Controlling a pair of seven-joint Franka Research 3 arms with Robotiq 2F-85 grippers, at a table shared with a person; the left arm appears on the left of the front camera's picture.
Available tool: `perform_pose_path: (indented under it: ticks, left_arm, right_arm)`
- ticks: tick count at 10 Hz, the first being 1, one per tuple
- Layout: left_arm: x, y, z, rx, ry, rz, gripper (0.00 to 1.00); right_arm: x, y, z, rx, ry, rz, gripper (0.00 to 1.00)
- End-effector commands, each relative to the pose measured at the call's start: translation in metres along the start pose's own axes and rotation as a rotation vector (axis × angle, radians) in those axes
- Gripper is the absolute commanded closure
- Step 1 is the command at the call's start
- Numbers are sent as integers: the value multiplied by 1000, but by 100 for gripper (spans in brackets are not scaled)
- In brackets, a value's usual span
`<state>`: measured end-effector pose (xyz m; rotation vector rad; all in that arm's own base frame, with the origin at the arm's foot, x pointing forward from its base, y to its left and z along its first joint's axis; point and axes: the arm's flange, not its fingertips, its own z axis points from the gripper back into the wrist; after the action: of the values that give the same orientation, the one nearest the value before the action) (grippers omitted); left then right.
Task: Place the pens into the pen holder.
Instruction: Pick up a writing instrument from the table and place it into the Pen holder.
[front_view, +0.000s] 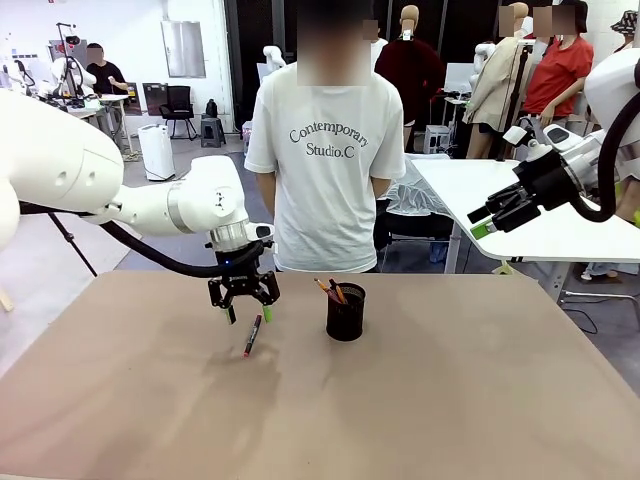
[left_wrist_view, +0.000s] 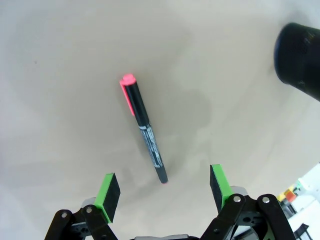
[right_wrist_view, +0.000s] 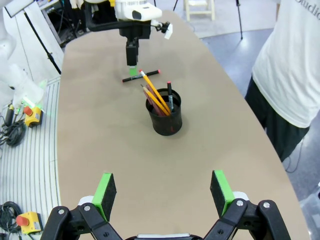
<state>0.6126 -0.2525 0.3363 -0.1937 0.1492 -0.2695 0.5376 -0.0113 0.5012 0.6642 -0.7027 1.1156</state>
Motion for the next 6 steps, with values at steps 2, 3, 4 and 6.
perform_pose_path:
  ticks: [2,3,4,6]
  left_arm:
    - [13,-3,-10,65,-56,23,6]
    - [16,-3,-12,66,-87,56,6]
    - [16,-5,-15,71,-104,60,6]
    - [19,-4,-17,83,-112,84,6]
  right_arm:
    - [2,1,1,-2,-1,-6,0]
    - [2,1,1,-2,-1,-6,0]
    - [2,1,1,-2,-1,-6,0]
    - [2,1,1,-2,-1,-6,0]
